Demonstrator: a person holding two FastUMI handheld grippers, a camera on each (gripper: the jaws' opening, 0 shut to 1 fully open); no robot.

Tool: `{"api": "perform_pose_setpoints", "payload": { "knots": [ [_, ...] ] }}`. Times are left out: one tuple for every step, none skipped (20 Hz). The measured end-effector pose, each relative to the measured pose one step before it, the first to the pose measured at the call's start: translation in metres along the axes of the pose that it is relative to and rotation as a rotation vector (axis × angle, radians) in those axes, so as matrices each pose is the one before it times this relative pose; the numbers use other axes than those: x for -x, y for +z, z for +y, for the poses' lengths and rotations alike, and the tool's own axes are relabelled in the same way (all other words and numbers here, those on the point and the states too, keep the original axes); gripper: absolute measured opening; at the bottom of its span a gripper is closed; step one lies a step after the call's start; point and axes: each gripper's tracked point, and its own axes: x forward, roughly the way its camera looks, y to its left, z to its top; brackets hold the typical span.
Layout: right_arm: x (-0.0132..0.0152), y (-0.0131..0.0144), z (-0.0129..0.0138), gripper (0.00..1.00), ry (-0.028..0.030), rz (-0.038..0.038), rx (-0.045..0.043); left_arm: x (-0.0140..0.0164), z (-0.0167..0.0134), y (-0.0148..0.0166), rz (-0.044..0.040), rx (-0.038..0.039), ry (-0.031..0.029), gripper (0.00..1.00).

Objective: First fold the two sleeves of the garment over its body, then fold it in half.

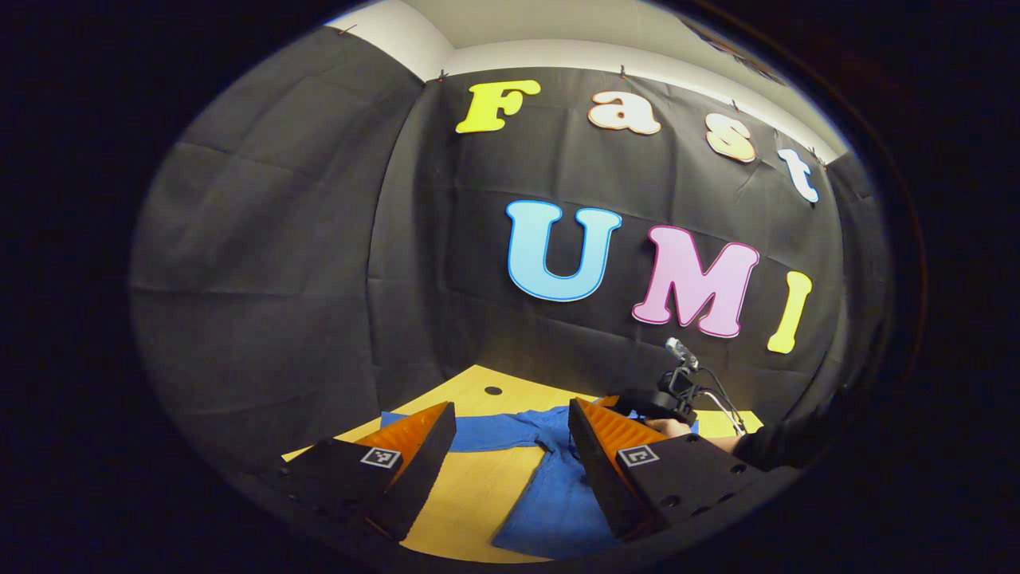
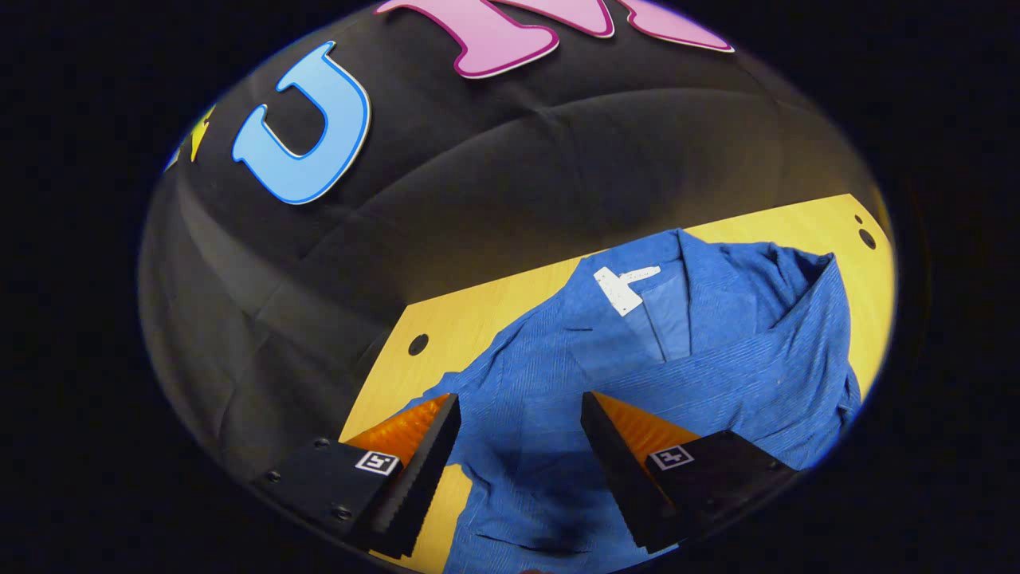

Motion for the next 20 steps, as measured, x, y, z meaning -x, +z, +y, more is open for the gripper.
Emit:
{"api": "perform_pose_setpoints", "payload": {
  "knots": [
    [0.01068, 0.00407, -0.00028, 0.98, -0.0056, -0.01743, 0.01722, -0.00656, 0.0091, -0.00339, -0.00101, -0.00983, 0.00993, 0.81],
    [0.01187, 0.00616, -0.00241, 0.98, -0.00887, -0.02226, 0.0181, -0.00649, 0.01002, -0.00255, 0.00608, -0.00515, 0.01159, 0.81],
    [0.01479, 0.00676, -0.00307, 0.99, -0.00384, -0.02741, 0.01544, -0.00832, 0.00846, -0.00293, 0.00356, -0.00047, 0.00587, 0.81],
    [0.01773, 0.00877, -0.00387, 0.98, -0.00406, -0.0256, 0.01647, -0.00877, 0.01119, -0.00071, -0.00096, 0.00464, 0.01457, 0.81],
    [0.0164, 0.00932, -0.00648, 0.98, -0.01078, -0.02977, 0.01817, -0.01216, 0.01019, -0.0028, 0.00034, 0.00784, 0.01314, 0.81],
    [0.0185, 0.01103, -0.0081, 0.98, -0.01343, -0.02983, 0.01797, -0.01273, 0.01047, -0.00211, 0.00196, 0.00494, 0.00707, 0.81],
    [0.01956, 0.01172, -0.00807, 0.98, -0.01485, -0.03203, 0.01903, -0.01316, 0.01114, -0.00589, 0.00657, -0.00335, 0.00717, 0.81],
    [0.01811, 0.01346, -0.00931, 0.98, -0.01279, -0.03404, 0.02749, -0.01506, 0.01186, -0.006, 0.01398, -0.01192, 0.00836, 0.81],
    [0.0168, 0.01325, -0.01303, 0.98, -0.02555, -0.03228, 0.03277, -0.01467, 0.01336, -0.00617, 0.01662, -0.0179, 0.01657, 0.81],
    [0.01938, 0.01277, -0.01334, 0.98, -0.02802, -0.02674, 0.0284, -0.01577, 0.0138, -0.00579, 0.02091, -0.0199, 0.02427, 0.81],
    [0.02067, 0.0138, -0.01582, 0.98, -0.02809, -0.02993, 0.02007, -0.01993, 0.00976, -0.00891, 0.02574, -0.011, 0.02035, 0.81],
    [0.0181, 0.01414, -0.01418, 0.98, -0.0258, -0.0302, 0.01037, -0.01764, 0.01132, -0.01011, 0.03681, -0.00109, 0.01212, 0.81],
    [0.01702, 0.01419, -0.01082, 0.98, -0.01862, -0.03607, 0.00774, -0.01541, 0.01028, -0.01134, 0.0374, 0.00298, 0.00384, 0.81],
    [0.01757, 0.01568, -0.01139, 0.97, -0.01668, -0.04272, 0.01593, -0.01704, 0.00659, -0.01389, 0.04227, -0.00366, -0.00073, 0.81],
    [0.01766, 0.01044, -0.01313, 0.98, -0.0207, -0.03412, 0.03725, -0.01959, 0.00865, -0.01418, 0.04373, -0.0015, 0.00673, 0.81],
    [0.01685, 0.00813, -0.01713, 0.97, -0.03249, -0.02967, 0.05588, -0.01464, 0.0095, -0.01598, 0.06781, 0.0001, 0.01126, 0.82],
    [0.01765, 0.0094, -0.01701, 0.97, -0.03686, -0.02707, 0.05324, -0.01567, 0.0084, -0.01284, 0.07592, 0.00963, 0.01841, 0.82],
    [0.0179, 0.00692, -0.0138, 0.97, -0.02678, -0.02708, 0.03991, -0.01475, 0.00782, -0.00685, 0.04038, 0.0106, 0.01493, 0.84],
    [0.01606, 0.00223, -0.00929, 0.97, -0.02399, -0.02331, 0.03013, -0.01442, 0.00384, -0.00689, 0.03392, 0.01137, 0.00437, 0.82],
    [0.01888, 0.0042, -0.00958, 0.96, -0.02509, -0.01714, 0.01957, -0.00942, -0.00028, 0.00466, 0.02217, 0.00326, 0.00793, 0.84]
  ]
}}
